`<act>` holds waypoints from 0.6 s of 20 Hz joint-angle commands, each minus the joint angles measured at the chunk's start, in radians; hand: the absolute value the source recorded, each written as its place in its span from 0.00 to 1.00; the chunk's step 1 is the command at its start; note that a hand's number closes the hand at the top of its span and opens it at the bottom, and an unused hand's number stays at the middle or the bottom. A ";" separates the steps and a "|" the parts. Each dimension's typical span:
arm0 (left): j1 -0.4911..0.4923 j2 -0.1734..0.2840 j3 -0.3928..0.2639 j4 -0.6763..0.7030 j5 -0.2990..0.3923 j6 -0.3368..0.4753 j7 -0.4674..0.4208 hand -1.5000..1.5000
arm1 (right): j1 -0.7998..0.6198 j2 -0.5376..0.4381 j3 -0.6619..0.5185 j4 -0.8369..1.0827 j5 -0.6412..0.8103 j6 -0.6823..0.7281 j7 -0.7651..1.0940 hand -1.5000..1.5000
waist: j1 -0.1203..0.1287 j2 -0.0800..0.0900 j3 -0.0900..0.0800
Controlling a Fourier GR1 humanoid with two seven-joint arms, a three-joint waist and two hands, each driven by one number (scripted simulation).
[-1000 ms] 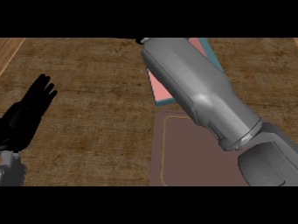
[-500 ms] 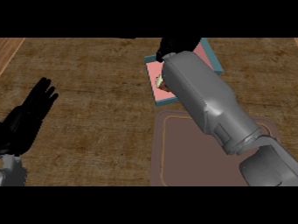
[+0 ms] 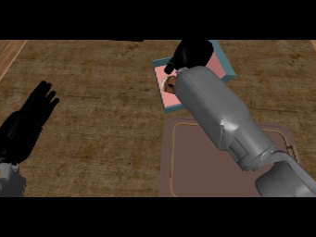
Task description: Pick the cupcake from the tray and place it in the cardboard box
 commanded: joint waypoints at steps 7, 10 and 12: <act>0.066 -0.002 0.027 -0.002 0.001 -0.002 -0.027 0.50 | 0.021 0.005 -0.068 -0.115 0.059 -0.511 0.088 0.00 | -0.046 -0.016 0.000; 0.064 0.003 0.047 -0.003 0.003 0.005 -0.032 0.50 | 0.104 0.005 -0.085 -0.156 0.079 -0.586 0.063 0.00 | -0.070 -0.020 0.000; 0.059 0.041 0.100 0.013 0.038 -0.014 -0.012 0.50 | 0.152 0.004 -0.060 -0.233 0.099 -0.564 0.095 0.00 | -0.084 -0.027 0.000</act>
